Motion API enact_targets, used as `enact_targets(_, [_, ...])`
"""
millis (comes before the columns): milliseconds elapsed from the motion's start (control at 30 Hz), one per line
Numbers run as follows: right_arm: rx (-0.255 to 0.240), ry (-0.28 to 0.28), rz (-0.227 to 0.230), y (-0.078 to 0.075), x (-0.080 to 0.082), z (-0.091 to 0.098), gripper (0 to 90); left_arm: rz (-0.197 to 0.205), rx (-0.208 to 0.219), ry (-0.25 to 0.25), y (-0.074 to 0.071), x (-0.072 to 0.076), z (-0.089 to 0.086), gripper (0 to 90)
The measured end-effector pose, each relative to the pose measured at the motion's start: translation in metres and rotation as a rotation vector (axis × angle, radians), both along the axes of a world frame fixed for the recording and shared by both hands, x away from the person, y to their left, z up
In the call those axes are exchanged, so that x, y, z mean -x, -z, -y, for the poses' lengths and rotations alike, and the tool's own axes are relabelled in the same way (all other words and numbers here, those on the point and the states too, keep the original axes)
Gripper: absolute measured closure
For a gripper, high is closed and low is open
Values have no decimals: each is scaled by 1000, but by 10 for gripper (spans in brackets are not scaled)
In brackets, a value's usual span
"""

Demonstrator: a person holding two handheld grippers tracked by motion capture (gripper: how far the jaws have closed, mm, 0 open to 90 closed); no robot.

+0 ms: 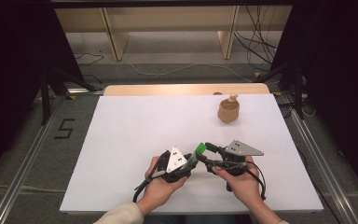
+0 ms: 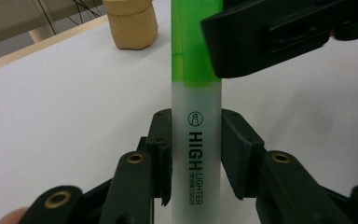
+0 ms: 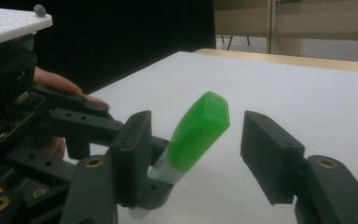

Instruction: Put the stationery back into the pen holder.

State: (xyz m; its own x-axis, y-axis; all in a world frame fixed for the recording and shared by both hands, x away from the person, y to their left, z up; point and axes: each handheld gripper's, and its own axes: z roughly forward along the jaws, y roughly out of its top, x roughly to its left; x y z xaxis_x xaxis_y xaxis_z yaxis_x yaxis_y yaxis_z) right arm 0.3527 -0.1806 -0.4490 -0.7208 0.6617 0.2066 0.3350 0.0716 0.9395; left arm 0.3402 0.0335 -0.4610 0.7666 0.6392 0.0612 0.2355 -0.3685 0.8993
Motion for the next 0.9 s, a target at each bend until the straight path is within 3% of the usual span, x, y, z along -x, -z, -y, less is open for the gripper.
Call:
enact_targets(433, [-41,29,-19,0,0,-6,615,19,12,-11,-1,4,4,664])
enact_targets(533, [-43,31,-6,0,0,-4,656,23,17,-10,-2,5,4,664])
enact_targets(667, [-69,27,-22,-2,1,-4,682,29,16,-9,-2,5,5,664])
enact_targets(900, [-82,5,-10,-5,4,-6,737,46,21,-3,-2,5,6,660])
